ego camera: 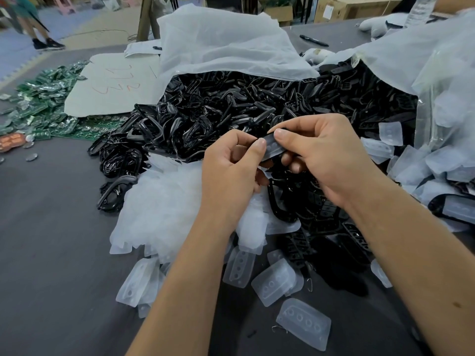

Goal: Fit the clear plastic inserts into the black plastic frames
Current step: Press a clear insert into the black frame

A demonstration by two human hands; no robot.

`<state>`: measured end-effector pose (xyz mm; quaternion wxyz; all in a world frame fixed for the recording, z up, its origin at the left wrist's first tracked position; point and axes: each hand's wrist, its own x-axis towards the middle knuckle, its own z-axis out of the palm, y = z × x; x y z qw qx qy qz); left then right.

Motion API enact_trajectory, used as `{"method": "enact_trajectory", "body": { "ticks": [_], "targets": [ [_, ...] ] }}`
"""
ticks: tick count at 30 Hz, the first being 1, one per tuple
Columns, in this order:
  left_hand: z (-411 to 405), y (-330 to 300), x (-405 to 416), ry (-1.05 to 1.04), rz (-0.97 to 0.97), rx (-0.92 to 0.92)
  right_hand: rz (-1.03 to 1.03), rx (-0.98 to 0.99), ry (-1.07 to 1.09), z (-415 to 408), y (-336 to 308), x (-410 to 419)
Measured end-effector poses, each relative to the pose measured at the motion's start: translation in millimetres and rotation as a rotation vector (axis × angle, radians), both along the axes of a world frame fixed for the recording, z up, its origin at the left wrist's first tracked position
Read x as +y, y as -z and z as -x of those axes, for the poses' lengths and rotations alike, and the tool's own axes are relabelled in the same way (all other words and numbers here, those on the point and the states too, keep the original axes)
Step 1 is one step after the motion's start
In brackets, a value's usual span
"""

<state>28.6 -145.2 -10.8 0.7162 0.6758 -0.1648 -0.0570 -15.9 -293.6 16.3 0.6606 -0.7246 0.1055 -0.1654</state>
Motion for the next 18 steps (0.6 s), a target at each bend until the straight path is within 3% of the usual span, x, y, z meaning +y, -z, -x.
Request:
{"method": "enact_trajectory", "body": {
  "ticks": [12, 18],
  "targets": [
    [-2.6, 1.7, -0.2, -0.035, -0.015, -0.004, 0.094, -0.03, -0.012, 1.7, 1.3, 4.1],
    [-1.5, 1.2, 0.8, -0.021, -0.025, -0.041, -0.079, -0.021, -0.038, 0.5, 0.8, 4.7]
  ]
}}
